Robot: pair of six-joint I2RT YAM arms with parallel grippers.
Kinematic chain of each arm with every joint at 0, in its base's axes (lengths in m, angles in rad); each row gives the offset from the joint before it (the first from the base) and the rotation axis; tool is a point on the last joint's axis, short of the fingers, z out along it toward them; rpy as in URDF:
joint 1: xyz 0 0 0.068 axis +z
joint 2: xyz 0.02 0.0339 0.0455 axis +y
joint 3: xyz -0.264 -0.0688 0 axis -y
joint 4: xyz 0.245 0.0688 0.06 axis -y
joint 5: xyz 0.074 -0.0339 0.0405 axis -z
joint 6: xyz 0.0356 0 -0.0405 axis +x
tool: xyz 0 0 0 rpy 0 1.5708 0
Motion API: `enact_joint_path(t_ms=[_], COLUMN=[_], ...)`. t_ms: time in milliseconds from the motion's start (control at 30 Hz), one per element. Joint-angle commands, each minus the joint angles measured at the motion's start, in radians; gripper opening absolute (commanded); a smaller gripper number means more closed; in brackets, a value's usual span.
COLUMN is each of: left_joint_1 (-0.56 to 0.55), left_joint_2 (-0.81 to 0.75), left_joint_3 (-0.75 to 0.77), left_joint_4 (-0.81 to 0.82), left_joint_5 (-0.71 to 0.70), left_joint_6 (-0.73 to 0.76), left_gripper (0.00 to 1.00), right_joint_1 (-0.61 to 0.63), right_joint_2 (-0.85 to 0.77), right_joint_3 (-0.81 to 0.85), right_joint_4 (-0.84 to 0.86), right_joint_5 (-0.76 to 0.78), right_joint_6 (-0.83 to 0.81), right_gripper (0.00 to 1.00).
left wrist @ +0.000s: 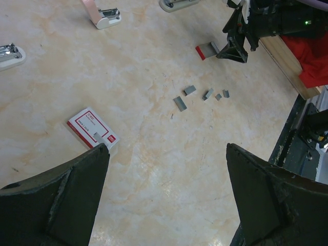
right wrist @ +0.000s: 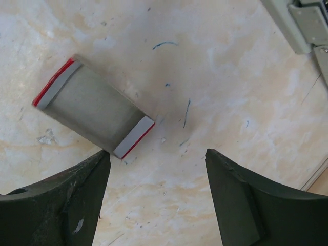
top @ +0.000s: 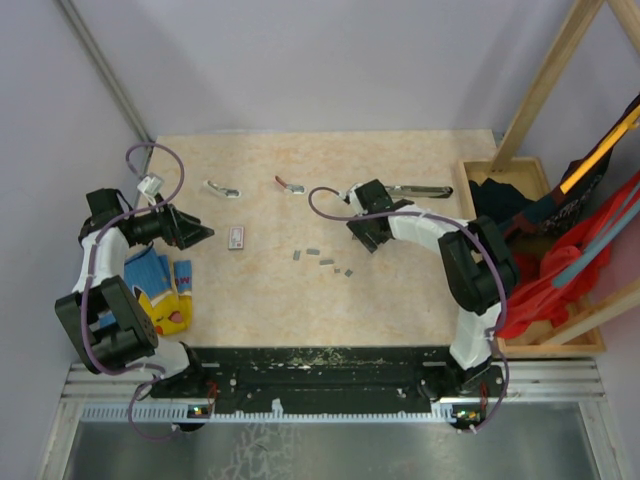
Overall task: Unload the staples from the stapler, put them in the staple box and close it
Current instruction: Move the staple box to the center of the board.
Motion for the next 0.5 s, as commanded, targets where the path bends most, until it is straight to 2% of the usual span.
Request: enact_joint_path(t_ms=[0, 267, 467], left_joint_1=[0.009, 0.011, 0.011], left_joint_2=[0.006, 0.006, 0.007], left_joint_3=[-0.003, -0.003, -0.001], left_joint_4=[0.009, 0.004, 0.005], left_joint_5=[0.027, 0.027, 0.031], left_joint_6=[0.005, 0.009, 0.011], left_gripper=[1.0, 1.0, 1.0], right_joint_1=[-0.012, -0.013, -0.013], right_joint_2=[0.041, 0.055, -0.02], right_joint_3=[0.058, 0.1, 0.131], right_joint_4=[0.033, 0.01, -0.057], right_joint_5=[0.049, 0.023, -0.055], right_joint_6=[-0.019, -0.015, 0.014], right_gripper=[0.75, 0.75, 0.76])
